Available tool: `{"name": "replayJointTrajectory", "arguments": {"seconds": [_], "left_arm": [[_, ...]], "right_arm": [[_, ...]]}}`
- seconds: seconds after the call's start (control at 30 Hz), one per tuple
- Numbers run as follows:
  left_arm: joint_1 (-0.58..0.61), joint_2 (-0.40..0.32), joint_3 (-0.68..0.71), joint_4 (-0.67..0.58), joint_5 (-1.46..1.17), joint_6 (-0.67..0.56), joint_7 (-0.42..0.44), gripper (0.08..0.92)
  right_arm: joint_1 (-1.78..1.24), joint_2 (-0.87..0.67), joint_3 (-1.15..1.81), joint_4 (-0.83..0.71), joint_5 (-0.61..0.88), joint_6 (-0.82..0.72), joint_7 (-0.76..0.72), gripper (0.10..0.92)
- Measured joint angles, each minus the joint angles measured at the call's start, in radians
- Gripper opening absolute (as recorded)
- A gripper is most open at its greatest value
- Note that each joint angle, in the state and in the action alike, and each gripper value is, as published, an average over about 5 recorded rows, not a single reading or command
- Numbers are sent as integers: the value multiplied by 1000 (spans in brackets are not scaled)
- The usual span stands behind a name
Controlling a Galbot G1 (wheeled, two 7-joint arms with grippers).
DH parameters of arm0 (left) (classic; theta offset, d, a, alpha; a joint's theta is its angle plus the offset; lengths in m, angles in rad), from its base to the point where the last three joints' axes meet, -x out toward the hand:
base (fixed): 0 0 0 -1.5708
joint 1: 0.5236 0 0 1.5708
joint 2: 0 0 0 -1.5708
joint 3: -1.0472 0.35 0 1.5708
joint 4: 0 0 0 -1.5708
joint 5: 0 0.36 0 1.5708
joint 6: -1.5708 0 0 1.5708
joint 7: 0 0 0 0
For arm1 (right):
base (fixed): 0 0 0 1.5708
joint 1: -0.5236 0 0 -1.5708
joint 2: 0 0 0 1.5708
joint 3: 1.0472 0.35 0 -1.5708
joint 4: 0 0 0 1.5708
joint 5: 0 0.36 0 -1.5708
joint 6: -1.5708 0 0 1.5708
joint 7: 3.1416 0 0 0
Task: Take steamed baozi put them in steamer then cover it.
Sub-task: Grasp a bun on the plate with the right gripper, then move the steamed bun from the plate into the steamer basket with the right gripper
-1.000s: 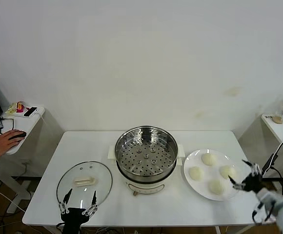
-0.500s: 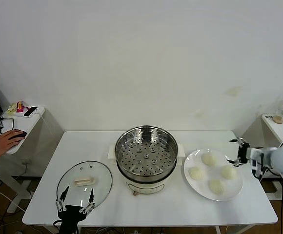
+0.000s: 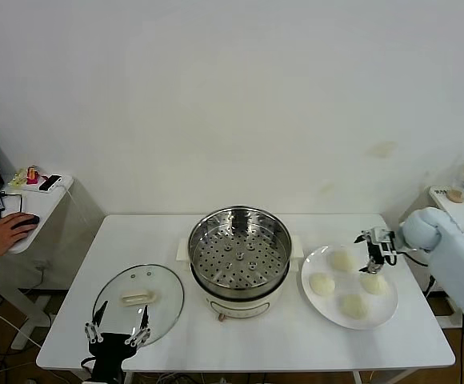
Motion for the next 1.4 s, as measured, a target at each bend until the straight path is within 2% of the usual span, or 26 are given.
{"name": "replayJointTrajectory", "arguments": {"seconds": [0.63, 0.83, 1.03, 1.4], "left_arm": [[9, -5, -11, -14, 4, -3, 1, 823], [12, -4, -12, -15, 4, -4, 1, 823], [15, -4, -10, -20, 4, -5, 0, 823], [14, -1, 0, -19, 6, -5, -1, 823]], "right_arm": [[73, 145, -91, -192, -95, 13, 10, 814], [81, 165, -99, -219, -110, 13, 14, 751], [86, 167, -104, -223, -111, 15, 13, 625], [133, 123, -127, -167, -59, 22, -24, 602]]}}
